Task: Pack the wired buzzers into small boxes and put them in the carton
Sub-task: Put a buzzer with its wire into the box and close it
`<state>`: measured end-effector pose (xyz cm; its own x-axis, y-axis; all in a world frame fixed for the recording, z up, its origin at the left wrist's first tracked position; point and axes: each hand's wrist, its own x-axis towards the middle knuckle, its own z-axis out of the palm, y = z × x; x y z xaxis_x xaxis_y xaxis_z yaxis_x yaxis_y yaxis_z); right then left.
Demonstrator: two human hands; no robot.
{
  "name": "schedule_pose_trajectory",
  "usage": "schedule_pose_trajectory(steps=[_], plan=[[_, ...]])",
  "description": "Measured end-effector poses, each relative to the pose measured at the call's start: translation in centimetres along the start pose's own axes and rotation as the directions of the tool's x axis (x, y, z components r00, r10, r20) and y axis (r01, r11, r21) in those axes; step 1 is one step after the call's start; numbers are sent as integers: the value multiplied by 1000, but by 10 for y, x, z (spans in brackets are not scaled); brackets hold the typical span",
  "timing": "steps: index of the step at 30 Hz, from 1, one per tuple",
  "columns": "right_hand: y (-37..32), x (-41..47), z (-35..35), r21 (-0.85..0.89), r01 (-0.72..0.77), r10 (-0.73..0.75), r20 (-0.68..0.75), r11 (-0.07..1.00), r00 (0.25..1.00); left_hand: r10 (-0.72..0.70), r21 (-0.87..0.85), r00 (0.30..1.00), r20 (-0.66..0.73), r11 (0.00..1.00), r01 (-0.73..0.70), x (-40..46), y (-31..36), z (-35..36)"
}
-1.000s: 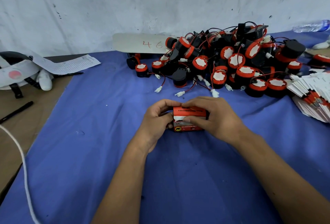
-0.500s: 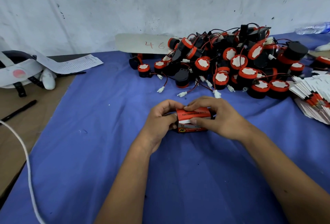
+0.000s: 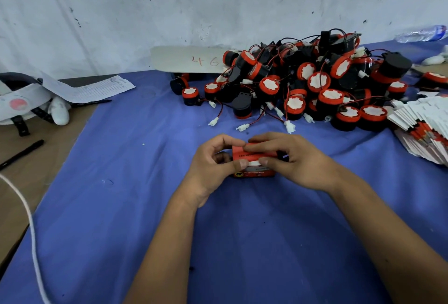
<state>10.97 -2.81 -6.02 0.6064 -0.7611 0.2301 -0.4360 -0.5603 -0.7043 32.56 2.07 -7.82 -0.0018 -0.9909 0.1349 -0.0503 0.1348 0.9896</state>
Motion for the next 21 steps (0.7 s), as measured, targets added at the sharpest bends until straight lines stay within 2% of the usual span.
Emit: schedule_pose_trajectory(steps=[3, 6, 13, 21], plan=[[4, 0, 0, 209, -52, 71, -86, 977, 994, 15, 22, 1000, 13, 1000, -16, 2, -1, -2], [6, 1, 3, 317, -75, 117, -115, 945, 986, 34, 48, 998, 55, 998, -36, 2, -2, 1], [6, -1, -3, 402, -87, 85, 23, 912, 996, 86, 76, 996, -20, 994, -84, 3, -7, 4], [3, -1, 6, 433, -94, 147, -91, 897, 985, 118, 119, 993, -5, 986, -117, 4, -9, 3]])
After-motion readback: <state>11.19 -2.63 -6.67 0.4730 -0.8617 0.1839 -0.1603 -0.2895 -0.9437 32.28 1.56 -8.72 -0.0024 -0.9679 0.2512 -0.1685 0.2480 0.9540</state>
